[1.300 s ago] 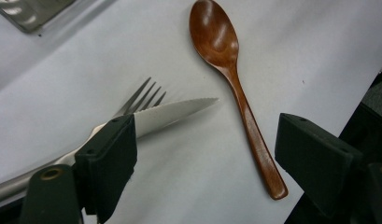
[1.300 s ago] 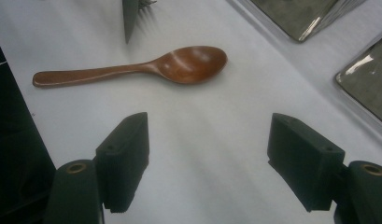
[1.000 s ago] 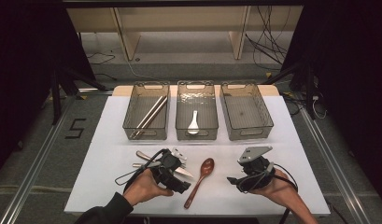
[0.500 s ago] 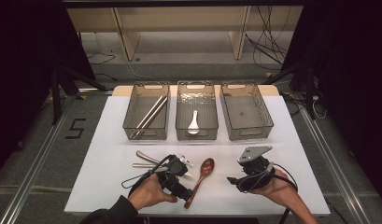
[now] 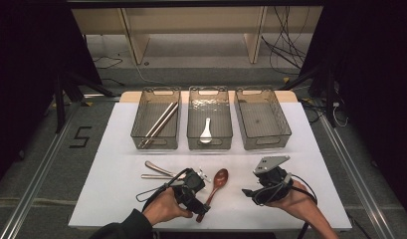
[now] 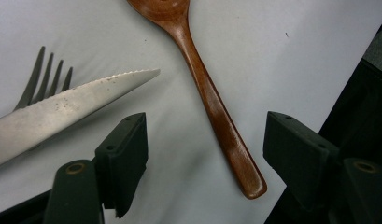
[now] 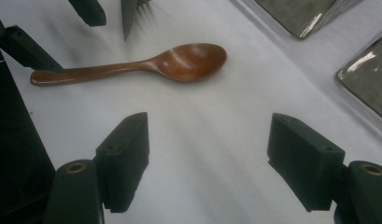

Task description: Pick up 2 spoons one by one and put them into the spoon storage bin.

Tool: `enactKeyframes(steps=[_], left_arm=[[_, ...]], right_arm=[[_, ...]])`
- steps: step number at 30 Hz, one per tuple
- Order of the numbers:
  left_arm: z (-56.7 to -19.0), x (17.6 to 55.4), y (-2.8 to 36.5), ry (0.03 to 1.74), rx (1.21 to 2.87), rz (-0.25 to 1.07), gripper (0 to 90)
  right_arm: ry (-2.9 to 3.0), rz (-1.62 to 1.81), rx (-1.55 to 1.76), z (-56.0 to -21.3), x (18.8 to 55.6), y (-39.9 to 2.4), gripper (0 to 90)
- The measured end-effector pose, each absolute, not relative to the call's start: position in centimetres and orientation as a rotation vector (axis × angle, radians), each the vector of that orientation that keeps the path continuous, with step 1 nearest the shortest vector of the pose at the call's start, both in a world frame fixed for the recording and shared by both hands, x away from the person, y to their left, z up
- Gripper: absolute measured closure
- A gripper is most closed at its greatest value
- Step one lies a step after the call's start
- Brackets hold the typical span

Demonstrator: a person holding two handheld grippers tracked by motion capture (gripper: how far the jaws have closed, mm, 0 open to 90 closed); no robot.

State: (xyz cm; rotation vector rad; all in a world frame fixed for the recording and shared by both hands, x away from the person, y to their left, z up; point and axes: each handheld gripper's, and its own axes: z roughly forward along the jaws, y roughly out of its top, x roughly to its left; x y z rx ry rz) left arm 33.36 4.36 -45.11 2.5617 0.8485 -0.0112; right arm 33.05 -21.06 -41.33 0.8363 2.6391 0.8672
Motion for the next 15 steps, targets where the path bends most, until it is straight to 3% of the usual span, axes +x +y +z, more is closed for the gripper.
enactKeyframes(steps=[15], left_arm=[[-46.0,33.6,3.1,0.793,2.593,-0.014,41.5]], right_arm=[[2.642,0.866,0.833,-41.4,33.1,-21.1,30.4]])
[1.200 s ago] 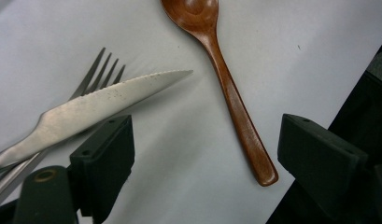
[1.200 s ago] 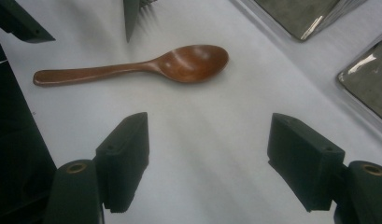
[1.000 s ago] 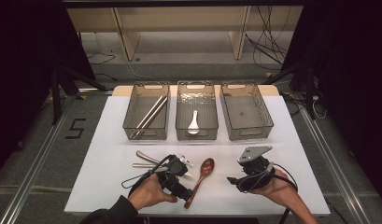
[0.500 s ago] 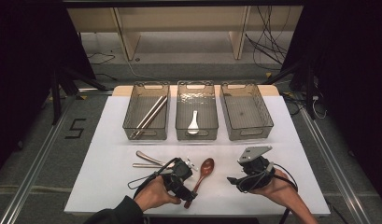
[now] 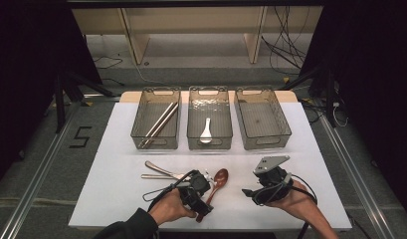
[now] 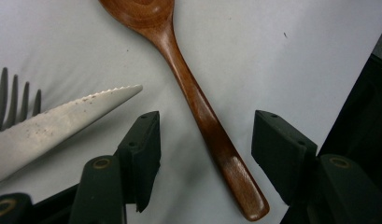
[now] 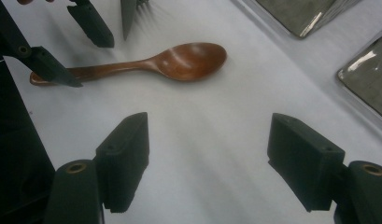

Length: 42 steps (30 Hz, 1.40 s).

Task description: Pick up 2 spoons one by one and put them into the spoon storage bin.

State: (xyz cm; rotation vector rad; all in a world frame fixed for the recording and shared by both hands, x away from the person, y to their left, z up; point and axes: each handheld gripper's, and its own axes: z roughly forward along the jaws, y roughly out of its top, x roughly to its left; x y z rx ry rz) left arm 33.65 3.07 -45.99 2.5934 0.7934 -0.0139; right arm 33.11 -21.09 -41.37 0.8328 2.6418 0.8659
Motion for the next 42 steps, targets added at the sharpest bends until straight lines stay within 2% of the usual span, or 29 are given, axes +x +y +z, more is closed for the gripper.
enactKeyframes(steps=[15,28,42], left_arm=[[-46.4,33.9,2.1,0.762,2.624,0.021,47.2],[-46.5,33.8,2.0,0.719,2.642,0.102,59.9],[-46.5,34.1,2.3,0.707,2.628,0.09,72.2]], right_arm=[[2.643,0.863,0.834,-41.4,33.1,-21.1,30.4],[2.644,0.863,0.839,-41.4,33.2,-21.1,30.4],[2.643,0.859,0.837,-41.5,33.2,-21.1,30.4]])
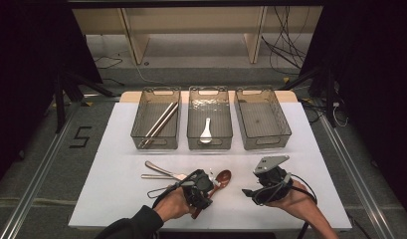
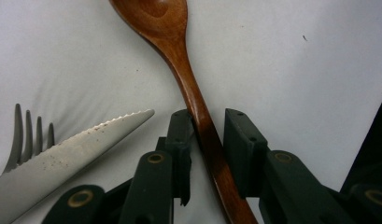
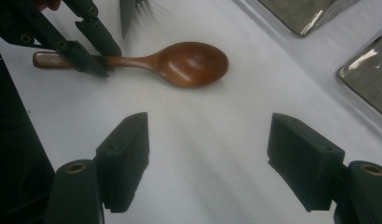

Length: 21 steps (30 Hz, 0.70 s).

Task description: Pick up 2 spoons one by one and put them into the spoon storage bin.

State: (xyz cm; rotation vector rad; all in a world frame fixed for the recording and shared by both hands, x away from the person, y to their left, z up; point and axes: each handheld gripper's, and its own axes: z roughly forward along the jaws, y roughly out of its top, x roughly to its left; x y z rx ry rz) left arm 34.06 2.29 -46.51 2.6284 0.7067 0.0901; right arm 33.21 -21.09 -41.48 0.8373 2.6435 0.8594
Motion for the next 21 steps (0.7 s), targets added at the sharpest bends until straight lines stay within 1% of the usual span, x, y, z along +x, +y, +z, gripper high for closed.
enactKeyframes(steps=[6,9,21], left_arm=[[-46.54,34.38,2.59,0.724,2.607,0.06,79.3],[-46.55,34.46,2.64,0.728,2.597,0.024,82.7],[-46.57,34.51,2.74,0.717,2.586,-0.014,84.1]], right_arm=[[2.641,0.858,0.845,-41.41,33.17,-21.18,30.5],[2.643,0.857,0.844,-41.41,33.17,-21.19,30.5],[2.634,0.863,0.84,-41.33,33.18,-21.3,30.5]])
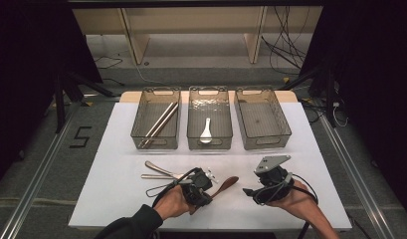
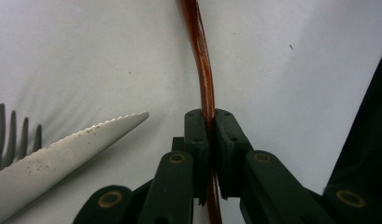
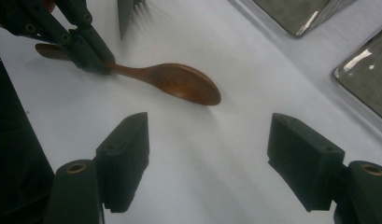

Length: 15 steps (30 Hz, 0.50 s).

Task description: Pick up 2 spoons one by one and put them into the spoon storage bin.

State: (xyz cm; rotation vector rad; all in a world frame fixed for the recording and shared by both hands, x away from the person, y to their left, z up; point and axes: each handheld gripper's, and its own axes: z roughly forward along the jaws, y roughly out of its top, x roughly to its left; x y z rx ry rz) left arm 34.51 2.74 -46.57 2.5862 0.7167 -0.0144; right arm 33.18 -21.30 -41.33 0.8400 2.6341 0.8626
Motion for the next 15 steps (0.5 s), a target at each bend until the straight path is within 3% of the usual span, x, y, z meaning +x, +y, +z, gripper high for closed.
enactKeyframes(steps=[15], left_arm=[[-44.8,35.2,3.8,0.741,2.504,-0.033,84.2]], right_arm=[[2.628,0.869,0.85,-41.3,33.2,-21.5,30.5]])
